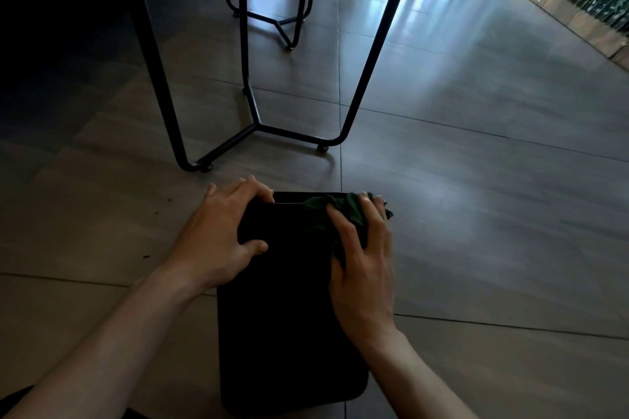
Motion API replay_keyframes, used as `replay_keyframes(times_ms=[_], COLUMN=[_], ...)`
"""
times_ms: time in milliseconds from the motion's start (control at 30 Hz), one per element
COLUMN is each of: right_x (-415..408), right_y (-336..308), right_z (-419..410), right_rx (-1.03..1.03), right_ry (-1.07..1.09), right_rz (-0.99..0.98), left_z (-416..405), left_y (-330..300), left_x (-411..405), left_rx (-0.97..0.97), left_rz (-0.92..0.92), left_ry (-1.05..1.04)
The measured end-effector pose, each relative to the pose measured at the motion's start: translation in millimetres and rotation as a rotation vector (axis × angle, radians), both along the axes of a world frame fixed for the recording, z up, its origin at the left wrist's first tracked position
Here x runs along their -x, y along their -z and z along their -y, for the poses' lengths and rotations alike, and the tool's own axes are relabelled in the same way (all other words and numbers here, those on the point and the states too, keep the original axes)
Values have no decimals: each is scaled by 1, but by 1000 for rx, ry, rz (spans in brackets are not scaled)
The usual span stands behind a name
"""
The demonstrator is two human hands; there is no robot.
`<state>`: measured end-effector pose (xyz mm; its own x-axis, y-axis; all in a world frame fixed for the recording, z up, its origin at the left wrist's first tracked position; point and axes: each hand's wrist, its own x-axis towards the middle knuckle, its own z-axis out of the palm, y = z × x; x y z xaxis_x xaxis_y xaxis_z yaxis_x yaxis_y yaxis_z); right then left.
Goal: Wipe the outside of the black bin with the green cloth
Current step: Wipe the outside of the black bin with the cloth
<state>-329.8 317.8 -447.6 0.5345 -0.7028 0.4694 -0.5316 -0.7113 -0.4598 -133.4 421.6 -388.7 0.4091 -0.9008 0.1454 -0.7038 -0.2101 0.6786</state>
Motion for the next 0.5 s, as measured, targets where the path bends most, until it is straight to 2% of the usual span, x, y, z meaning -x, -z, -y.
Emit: replay_keyframes(times_ms=[133, 333, 500], right_x=[17, 69, 58], right_y=[26, 81, 66], right_z=[-15, -67, -64], right_rx=[78, 223, 364], right_ry=[-62, -273, -413], right_rz=[-98, -278, -383], left_z=[0, 2, 3], left_y=[1, 2, 1], left_x=[1, 2, 6], left_rx=[6, -8, 12], left_rz=[5, 15, 21], left_ry=[-12, -6, 14])
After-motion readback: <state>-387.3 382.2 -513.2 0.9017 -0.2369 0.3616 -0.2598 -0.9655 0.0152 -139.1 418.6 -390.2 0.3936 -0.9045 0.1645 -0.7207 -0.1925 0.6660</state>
